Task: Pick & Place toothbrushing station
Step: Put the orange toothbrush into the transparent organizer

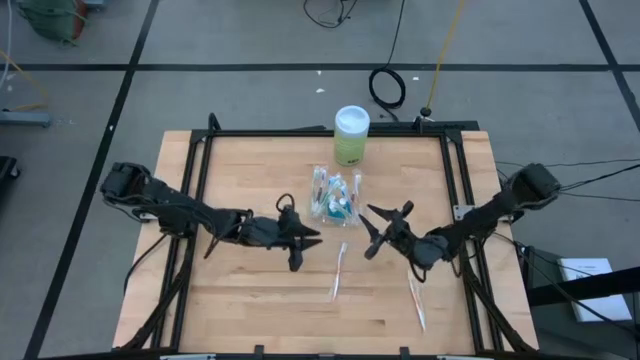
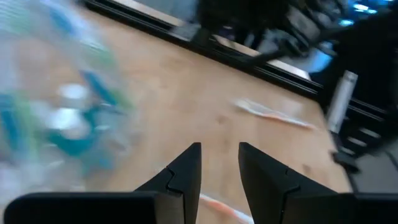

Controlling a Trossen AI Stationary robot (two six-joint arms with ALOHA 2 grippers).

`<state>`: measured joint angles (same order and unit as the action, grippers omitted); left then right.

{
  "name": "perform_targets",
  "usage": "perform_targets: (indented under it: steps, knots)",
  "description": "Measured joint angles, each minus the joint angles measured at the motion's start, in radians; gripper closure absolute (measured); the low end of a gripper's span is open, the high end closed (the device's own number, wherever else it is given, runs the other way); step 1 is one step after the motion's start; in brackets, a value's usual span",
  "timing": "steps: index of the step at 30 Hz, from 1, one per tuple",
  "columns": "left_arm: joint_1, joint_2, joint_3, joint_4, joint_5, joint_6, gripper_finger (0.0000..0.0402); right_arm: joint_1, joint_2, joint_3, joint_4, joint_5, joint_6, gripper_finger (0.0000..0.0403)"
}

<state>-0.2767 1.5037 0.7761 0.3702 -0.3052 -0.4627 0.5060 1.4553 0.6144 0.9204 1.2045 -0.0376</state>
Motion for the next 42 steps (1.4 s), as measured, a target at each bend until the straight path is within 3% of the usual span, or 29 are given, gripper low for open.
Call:
perform_targets:
  steps: [3, 7, 14, 19, 26, 29, 33, 40, 42]
  knots:
    - [-0.030, 0.070, 0.001, 0.090, 0.049, 0.017, 0.0289, 0.000, -0.061, 0.000, -0.076, 0.000, 0.002, 0.0245]
    - [-0.053, 0.156, 0.082, 0.046, 0.091, 0.014, 0.0271, -0.013, -0.127, 0.000, -0.094, 0.000, 0.000, 0.0245]
    - [-0.068, 0.356, 0.388, -0.353, 0.089, -0.025, 0.0223, -0.017, -0.189, 0.000, -0.144, -0.002, -0.002, 0.0245]
    - [-0.042, 0.515, 0.559, -0.544, 0.015, -0.126, 0.0211, 0.007, -0.188, 0.000, -0.196, -0.005, -0.002, 0.0248]
    - [0.030, 0.649, 0.631, -0.560, 0.010, -0.203, 0.0211, 0.040, -0.188, 0.000, -0.230, -0.005, 0.021, 0.0252]
    - [0.051, 0.665, 0.629, -0.557, 0.075, -0.168, 0.0211, 0.042, -0.187, 0.000, -0.229, -0.004, 0.006, 0.0252]
    - [0.056, 0.667, 0.629, -0.613, 0.085, -0.113, 0.0244, 0.040, -0.187, 0.000, -0.229, -0.004, -0.006, 0.0254]
    - [0.044, 0.637, 0.626, -0.678, 0.110, -0.044, 0.0373, 0.039, -0.187, 0.000, -0.229, -0.004, -0.008, 0.0253]
    - [0.033, 0.612, 0.624, -0.699, 0.126, -0.025, 0.0391, 0.039, -0.187, 0.000, -0.229, -0.004, -0.008, 0.0255]
